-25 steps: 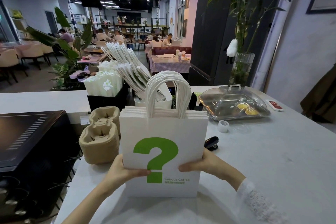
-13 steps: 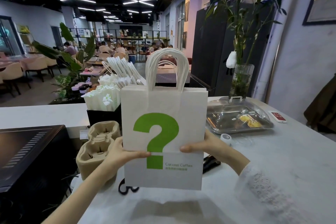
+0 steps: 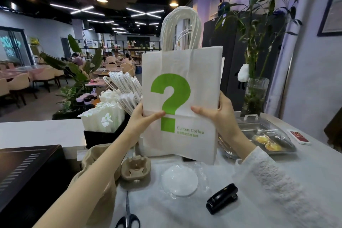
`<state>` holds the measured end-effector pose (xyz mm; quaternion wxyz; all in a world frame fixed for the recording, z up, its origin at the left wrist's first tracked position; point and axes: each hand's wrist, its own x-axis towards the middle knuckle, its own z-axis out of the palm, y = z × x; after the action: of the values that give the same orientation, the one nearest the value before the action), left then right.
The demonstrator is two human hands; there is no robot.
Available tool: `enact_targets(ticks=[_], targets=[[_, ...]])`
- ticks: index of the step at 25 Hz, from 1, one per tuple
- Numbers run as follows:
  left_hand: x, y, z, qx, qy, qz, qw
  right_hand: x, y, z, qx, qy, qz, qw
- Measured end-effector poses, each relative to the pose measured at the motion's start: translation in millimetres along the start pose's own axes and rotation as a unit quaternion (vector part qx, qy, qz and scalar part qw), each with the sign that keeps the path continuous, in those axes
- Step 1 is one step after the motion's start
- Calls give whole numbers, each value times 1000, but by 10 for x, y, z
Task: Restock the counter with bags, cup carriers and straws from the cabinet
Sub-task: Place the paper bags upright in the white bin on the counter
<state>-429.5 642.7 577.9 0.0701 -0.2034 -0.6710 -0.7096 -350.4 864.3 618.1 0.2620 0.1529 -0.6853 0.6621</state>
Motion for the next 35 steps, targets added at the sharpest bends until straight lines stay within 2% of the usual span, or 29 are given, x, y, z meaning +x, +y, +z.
enact_targets(ticks=[8, 11, 15, 18, 21, 23, 25, 28, 33, 35], targets=[[790, -272, 91, -8, 49, 15, 999, 626, 298, 139, -31, 70, -27, 997], [915, -426, 84, 2, 138, 21, 990, 852, 423, 205, -36, 101, -38, 993], [933, -887, -85, 67, 301, 15, 951, 1088, 611, 292, -57, 133, -61, 988], [862, -1215, -234, 138, 346, -28, 928, 1195, 832, 384, -100, 161, -90, 978], [784, -1445, -285, 161, 350, -88, 919, 1319, 1066, 483, -186, 184, -135, 956], [783, -1556, -265, 174, 314, -121, 925, 1417, 1194, 551, -258, 177, -175, 934], [834, -1651, -252, 143, 289, -161, 933, 1510, 1321, 624, -316, 169, -205, 911], [915, -1716, -268, 125, 293, -177, 931, 1584, 1519, 750, -361, 150, -233, 890], [1144, -1706, -344, 162, 280, -220, 920, 1730, 1858, 925, -414, 98, -228, 876], [1238, -1652, -310, 157, 299, -227, 914, 1744, 1976, 983, -438, 91, -231, 864]])
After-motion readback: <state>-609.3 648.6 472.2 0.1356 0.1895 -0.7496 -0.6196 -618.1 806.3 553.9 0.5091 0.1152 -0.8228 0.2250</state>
